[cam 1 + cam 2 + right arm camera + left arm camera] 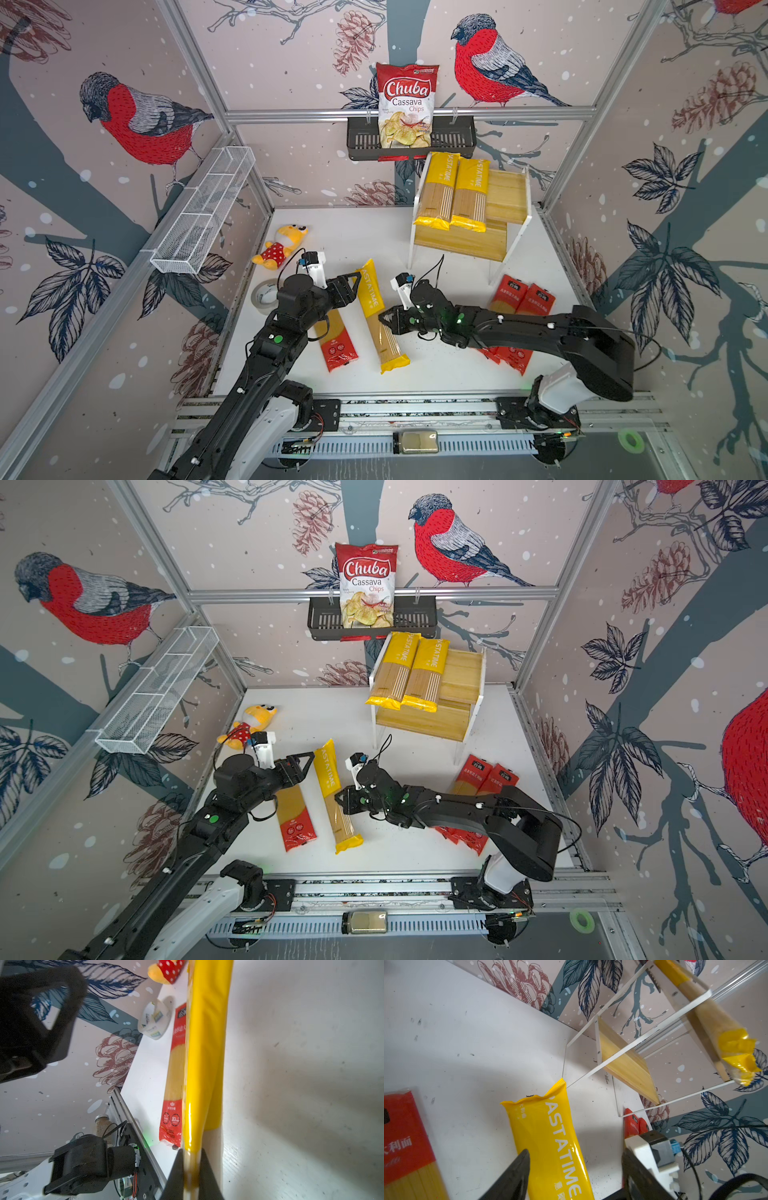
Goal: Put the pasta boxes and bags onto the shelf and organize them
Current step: 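Lift the yellow bag upright with the right gripper while the left gripper approaches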
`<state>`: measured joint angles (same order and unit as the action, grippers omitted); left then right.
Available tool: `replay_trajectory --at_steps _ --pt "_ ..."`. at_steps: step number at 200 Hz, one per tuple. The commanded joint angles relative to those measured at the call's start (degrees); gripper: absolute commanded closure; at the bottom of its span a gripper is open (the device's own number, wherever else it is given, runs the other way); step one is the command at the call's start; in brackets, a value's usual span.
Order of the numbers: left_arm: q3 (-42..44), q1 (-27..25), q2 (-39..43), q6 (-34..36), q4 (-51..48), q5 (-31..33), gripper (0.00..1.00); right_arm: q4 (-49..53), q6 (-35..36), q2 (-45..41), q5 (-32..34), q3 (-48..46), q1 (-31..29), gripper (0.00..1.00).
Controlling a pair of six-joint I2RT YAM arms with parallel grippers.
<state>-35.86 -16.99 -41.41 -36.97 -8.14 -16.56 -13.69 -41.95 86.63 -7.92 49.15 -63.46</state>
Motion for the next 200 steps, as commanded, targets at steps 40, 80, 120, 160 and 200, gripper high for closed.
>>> replay_trajectory --at_steps 40,80,120,160,200 --pt "-3.7 2.1 1.5 2.6 1.7 -6.6 0.26 -4.4 8.5 -11.6 8.3 0.7 -0.2 0.99" --pt "0.9 2.1 3.0 -0.4 10.2 -10.7 0.25 -3.1 10.0 -16.4 10.0 1.2 0.2 0.99" --pt "7.4 1.4 1.7 -8.4 28.3 -20.1 0.23 -3.9 9.8 -19.2 7.3 1.0 1.5 1.0" --pt "7.8 -3.7 -2.6 -9.7 38.0 -21.9 0.22 -6.5 9.5 -21.0 2.7 1.4 2.8 1.0" --pt "6.6 -5.9 -8.5 -11.6 45.6 -24.1 0.22 -7.5 9.5 -21.9 -0.2 2.5 2.9 1.0"
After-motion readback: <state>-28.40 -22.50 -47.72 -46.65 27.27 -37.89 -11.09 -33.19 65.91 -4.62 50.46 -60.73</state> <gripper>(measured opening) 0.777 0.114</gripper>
